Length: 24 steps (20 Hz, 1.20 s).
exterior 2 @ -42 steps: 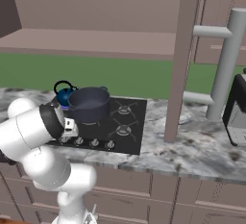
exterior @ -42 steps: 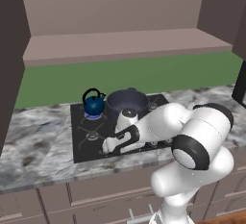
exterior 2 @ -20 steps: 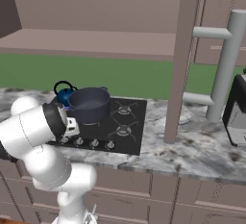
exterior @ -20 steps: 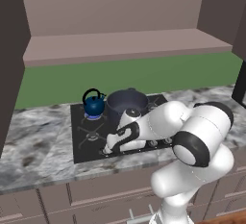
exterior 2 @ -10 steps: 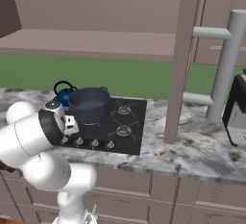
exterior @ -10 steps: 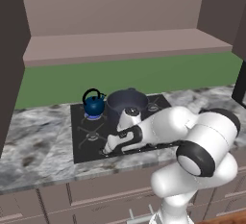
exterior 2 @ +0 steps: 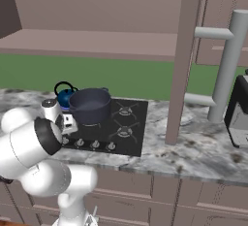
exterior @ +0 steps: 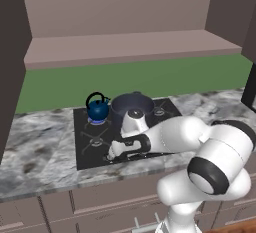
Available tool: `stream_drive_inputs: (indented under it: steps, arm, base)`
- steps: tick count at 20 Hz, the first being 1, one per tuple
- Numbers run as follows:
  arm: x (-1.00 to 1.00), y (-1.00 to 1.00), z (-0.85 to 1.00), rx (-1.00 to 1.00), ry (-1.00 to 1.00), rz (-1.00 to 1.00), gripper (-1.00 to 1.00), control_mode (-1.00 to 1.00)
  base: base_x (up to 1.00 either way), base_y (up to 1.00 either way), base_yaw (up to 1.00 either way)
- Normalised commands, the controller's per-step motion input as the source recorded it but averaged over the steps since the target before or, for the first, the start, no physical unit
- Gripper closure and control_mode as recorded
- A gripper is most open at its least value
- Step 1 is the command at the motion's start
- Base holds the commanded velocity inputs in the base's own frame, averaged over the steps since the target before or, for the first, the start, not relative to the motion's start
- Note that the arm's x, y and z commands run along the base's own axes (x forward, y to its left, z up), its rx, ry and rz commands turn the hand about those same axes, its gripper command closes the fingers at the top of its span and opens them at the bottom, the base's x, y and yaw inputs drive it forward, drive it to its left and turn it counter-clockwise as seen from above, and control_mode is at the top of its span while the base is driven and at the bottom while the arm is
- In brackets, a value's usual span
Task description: Pick the kettle from the cabinet and place it on a stove burner. Then pick the pot from the counter and place it on another stove burner. Finally, turn both burners on.
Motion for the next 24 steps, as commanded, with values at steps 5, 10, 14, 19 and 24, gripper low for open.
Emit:
stream_drive_inputs:
  steps: [5, 10, 14, 19, 24]
  arm:
    - [-0.02, -0.09, 0.05, 0.00, 0.00, -0.03, -1.00, -1.00]
    - [0.00, -0.15, 0.06, 0.00, 0.00, -0.09, -1.00, -1.00]
    - [0.00, -0.12, 0.09, 0.00, 0.01, -0.11, -1.00, -1.00]
    - [0.00, -0.14, 0.04, 0.00, 0.01, -0.11, -1.00, -1.00]
    - [0.00, -0.18, 0.00, 0.00, 0.02, -0.10, -1.00, -1.00]
  base:
    - [0.00, 0.00, 0.00]
    - [0.00, 0.00, 0.00]
    - [0.00, 0.00, 0.00]
    - [0.00, 0.00, 0.00]
    - [0.00, 0.00, 0.00]
